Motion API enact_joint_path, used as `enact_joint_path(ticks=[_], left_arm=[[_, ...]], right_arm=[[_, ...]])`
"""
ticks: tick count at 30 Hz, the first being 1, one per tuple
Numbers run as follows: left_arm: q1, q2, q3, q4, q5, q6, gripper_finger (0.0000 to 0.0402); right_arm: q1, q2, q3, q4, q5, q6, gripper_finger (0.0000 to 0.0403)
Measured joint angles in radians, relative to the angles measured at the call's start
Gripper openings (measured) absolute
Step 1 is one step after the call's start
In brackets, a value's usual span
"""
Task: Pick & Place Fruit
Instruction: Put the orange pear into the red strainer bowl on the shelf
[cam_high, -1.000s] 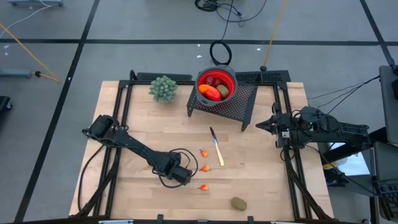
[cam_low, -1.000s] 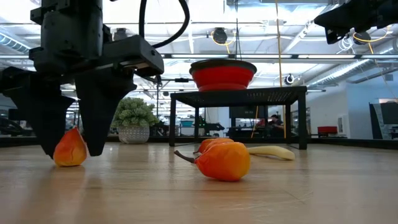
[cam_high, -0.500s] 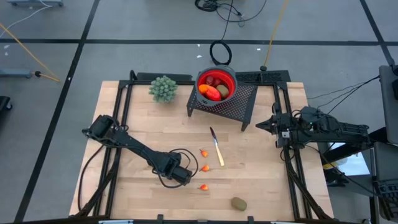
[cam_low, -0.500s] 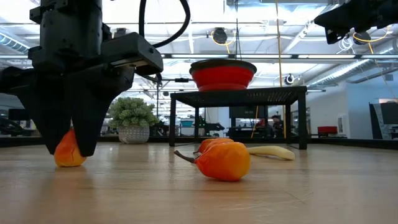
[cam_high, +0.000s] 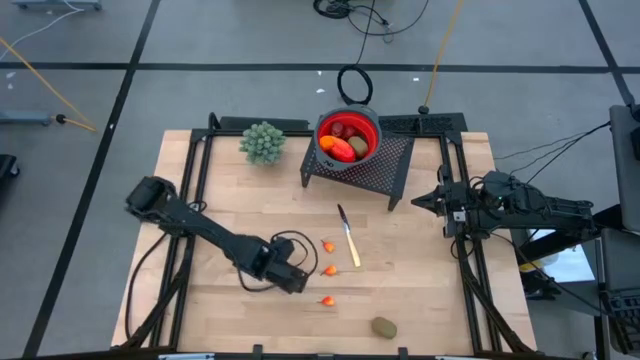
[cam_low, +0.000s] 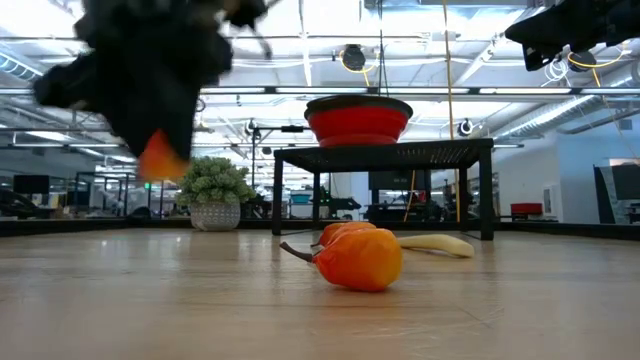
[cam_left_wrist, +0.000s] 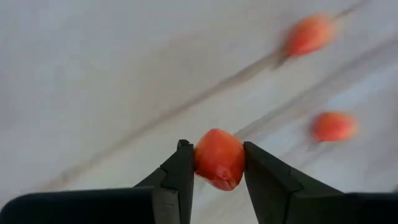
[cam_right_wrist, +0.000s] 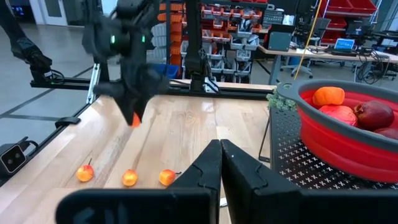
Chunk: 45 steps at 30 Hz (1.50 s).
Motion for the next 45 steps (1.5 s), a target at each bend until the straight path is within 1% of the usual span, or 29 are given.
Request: enact_joint_path(ticks=[2,6,9,13,17,21,24,30,37,41,45], left_arm=[[-0.006,-0.044,0.000,0.042,-0.085,0.119,0.0118],[-0.030,-0.105,0.000,0.180,-0.239,0.404,0.0119],[-0.047,-0.131,0.001,0.309,-0.316,0.610,0.0119],[-0.061,-0.154,0.001,0.486,-0.348,0.809,0.0120],[-0.061,-0.167,0.000,0.691,-0.348,0.984,0.0120],[-0.060,-0.178,0.000,0.898,-0.307,1.161,0.0120],[-0.061,-0.183,0.000,1.031,-0.237,1.273,0.0120],[-0.063,-0.188,0.000,1.223,-0.108,1.441,0.0120],[-0.064,-0.188,0.000,1.353,0.047,1.562,0.0120],[-0.064,-0.188,0.000,1.384,0.094,1.598,0.0120],[-0.064,-0.188,0.000,1.383,0.098,1.597,0.0120]], right_arm=[[0.000,0.000,0.000,0.000,0.000,0.000,0.0004],[0.000,0.000,0.000,0.000,0.000,0.002,0.0004],[0.000,0.000,0.000,0.000,0.000,0.002,0.0004],[0.000,0.000,0.000,0.000,0.000,0.002,0.0004],[0.000,0.000,0.000,0.000,0.000,0.001,0.0004],[0.000,0.000,0.000,0.000,0.000,0.001,0.0004],[0.000,0.000,0.000,0.000,0.000,0.002,0.0004],[0.000,0.000,0.000,0.000,0.000,0.001,0.0004],[0.000,0.000,0.000,0.000,0.000,0.000,0.0004],[0.000,0.000,0.000,0.000,0.000,-0.001,0.0004],[0.000,0.000,0.000,0.000,0.000,-0.001,0.0004]])
